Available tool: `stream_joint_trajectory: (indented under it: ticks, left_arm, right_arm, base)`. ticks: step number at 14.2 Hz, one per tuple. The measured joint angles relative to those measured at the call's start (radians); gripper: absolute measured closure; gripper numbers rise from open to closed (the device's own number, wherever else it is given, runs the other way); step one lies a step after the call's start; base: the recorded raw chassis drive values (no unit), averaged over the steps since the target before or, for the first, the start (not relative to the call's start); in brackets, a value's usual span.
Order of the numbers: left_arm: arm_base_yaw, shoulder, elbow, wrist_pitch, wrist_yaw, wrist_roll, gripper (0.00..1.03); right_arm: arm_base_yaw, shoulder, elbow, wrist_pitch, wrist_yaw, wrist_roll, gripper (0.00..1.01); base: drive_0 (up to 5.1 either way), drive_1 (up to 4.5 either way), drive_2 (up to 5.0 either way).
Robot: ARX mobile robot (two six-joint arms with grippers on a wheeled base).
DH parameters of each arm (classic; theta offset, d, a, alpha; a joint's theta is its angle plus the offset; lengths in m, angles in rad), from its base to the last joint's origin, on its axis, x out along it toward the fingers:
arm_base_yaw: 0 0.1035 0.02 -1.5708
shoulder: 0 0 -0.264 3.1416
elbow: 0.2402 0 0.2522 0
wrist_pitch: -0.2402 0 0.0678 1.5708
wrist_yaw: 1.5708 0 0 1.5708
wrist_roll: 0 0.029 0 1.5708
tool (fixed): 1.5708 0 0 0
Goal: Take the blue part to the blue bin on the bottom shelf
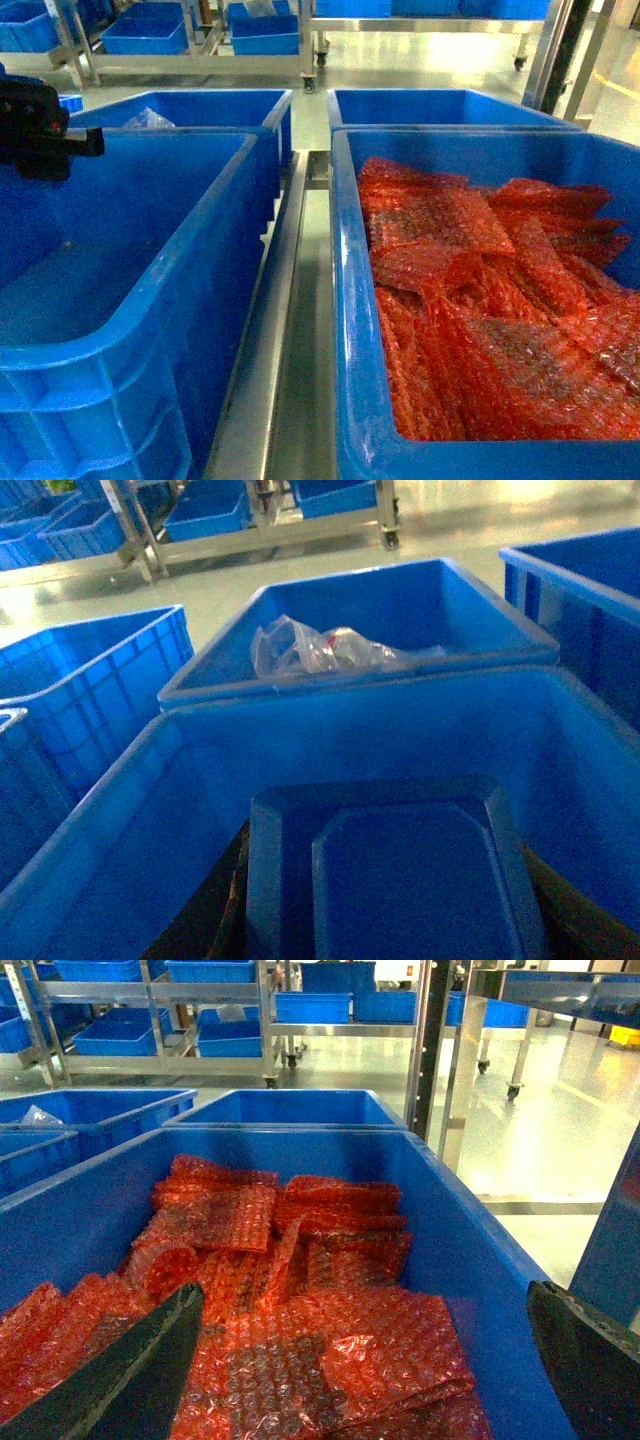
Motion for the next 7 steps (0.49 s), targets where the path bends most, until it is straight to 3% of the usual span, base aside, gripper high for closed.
stream_joint_trajectory:
  ticks: [2,3,7]
  left_arm:
    - [0.004,-0.064,-0.023,0.020,-0.010,0.001,0.33]
    - [0.016,-0.277,-0.144,-0.056,-0.005,-0.013,0.08]
    - [0.019,-0.298,-0.143,-0.055,-0.005,-0.023,0.05]
  right_arm:
    - [0.000,0.000,0.000,0.000,0.000,0.000,0.03]
    - [0.000,0.000,0.000,0.000,0.000,0.000,0.03]
    - [0.000,0.000,0.000,0.000,0.000,0.000,0.03]
  base:
    - [0.0,0.00,0.0]
    - [0.0,0.00,0.0]
    - [0.0,0.00,0.0]
